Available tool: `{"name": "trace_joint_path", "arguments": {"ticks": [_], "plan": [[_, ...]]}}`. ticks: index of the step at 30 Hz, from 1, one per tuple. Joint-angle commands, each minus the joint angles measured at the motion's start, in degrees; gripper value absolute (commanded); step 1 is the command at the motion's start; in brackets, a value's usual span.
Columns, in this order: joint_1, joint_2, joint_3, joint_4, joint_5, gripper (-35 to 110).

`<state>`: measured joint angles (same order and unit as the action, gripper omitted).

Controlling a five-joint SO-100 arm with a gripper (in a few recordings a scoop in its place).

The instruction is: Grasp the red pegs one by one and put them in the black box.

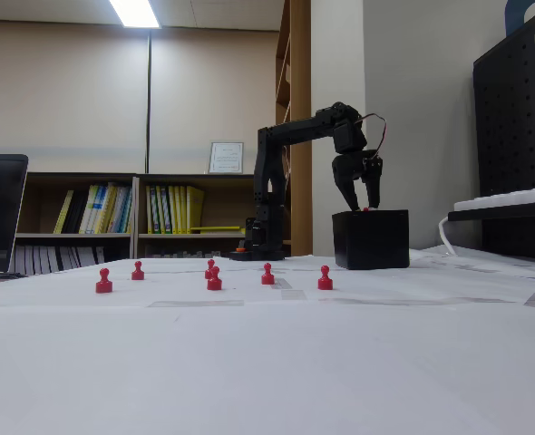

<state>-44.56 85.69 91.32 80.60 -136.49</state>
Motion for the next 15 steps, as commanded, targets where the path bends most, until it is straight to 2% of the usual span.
{"name": "trace_joint_path", "arguments": {"ticks": [1,10,15], "plan": [[0.18,-1.93,2.46,0.79,-0.53,19],[8.79,-13.36,15.03,6.86,0.35,21],[17.58,-21.01,8.88,6.50,6.42,21]]}}
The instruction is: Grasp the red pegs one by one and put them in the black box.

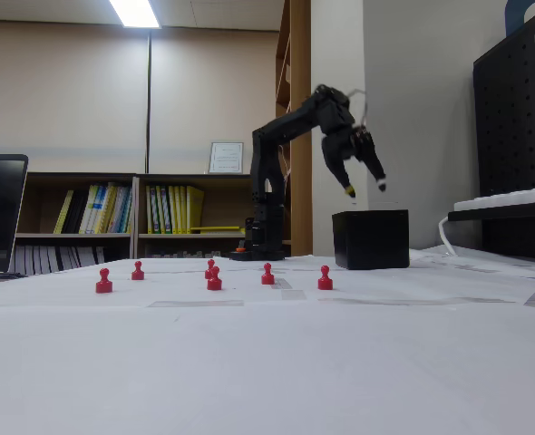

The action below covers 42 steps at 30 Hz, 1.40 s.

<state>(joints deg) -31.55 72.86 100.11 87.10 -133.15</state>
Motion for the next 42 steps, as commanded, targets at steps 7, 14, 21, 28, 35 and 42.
{"name": "trace_joint_path", "arguments": {"ticks": [7,14,21,28,35,42], "plan": [[16.35,-13.80,-26.46,-9.84,18.54,20],[22.76,-13.80,-44.74,-31.82,25.31,19],[24.70,-10.20,-51.86,-48.52,26.98,19],[25.49,-5.62,-60.64,-69.26,29.44,19],[27.86,3.60,-59.24,-80.86,30.94,18],[30.32,12.92,-54.05,-87.28,32.52,17]]}}
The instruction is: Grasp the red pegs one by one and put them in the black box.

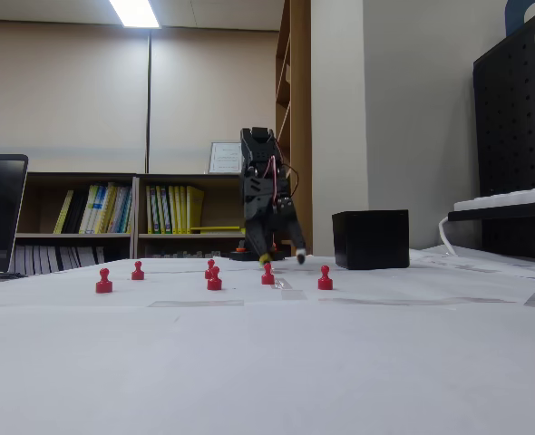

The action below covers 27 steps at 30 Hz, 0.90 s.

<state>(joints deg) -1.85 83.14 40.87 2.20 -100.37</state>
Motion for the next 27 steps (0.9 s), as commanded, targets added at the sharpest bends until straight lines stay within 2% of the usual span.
{"name": "trace_joint_path", "arguments": {"ticks": [1,17,27], "plan": [[0.79,3.78,5.62,-3.52,-0.26,17],[2.64,17.75,10.72,-21.97,6.42,15],[3.78,21.88,14.50,-24.52,7.47,15]]}}
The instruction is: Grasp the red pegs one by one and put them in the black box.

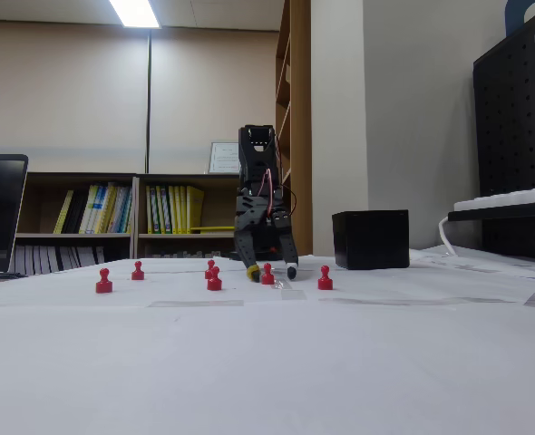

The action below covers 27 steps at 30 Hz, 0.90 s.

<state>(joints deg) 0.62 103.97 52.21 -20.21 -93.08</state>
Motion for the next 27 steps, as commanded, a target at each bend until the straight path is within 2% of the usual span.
{"name": "trace_joint_path", "arguments": {"ticks": [1,14,23,27], "plan": [[1.49,1.41,3.16,-2.72,0.44,15],[2.11,4.83,5.62,-4.04,1.76,14],[2.11,5.62,5.62,-5.45,1.14,0],[2.64,5.54,5.62,-5.10,0.88,0]]}}
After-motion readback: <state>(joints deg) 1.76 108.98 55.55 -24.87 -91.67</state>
